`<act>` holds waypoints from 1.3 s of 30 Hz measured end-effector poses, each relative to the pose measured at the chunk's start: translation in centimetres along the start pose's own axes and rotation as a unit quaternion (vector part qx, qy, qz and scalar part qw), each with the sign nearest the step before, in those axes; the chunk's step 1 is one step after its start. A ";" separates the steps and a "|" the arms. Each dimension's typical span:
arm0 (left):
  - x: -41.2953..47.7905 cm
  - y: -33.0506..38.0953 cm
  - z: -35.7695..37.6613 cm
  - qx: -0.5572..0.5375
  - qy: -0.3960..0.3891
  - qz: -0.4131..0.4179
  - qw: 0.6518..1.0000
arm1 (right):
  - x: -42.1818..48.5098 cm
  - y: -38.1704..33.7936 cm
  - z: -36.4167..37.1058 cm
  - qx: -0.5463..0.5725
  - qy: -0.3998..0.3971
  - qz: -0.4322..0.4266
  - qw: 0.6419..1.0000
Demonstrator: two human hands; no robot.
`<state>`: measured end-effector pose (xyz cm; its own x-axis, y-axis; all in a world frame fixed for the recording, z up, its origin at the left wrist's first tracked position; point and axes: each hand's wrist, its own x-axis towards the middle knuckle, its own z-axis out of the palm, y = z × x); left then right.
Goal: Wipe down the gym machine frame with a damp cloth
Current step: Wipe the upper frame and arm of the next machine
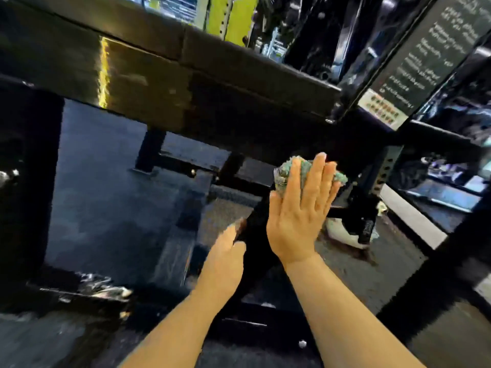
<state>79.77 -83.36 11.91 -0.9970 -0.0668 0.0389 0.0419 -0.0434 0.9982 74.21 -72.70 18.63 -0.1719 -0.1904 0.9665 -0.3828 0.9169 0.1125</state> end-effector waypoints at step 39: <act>0.9 -7.3 -7.1 -0.229 -0.149 -0.116 0.955 | -19.7 -9.4 4.7 0.013 -0.074 0.184 0.980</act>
<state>79.07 -90.14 4.32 -0.9542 0.2814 -0.1012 -0.2263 -0.4581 0.8596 76.91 -79.24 -2.58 -0.4310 0.1006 0.8967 -0.2933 0.9242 -0.2446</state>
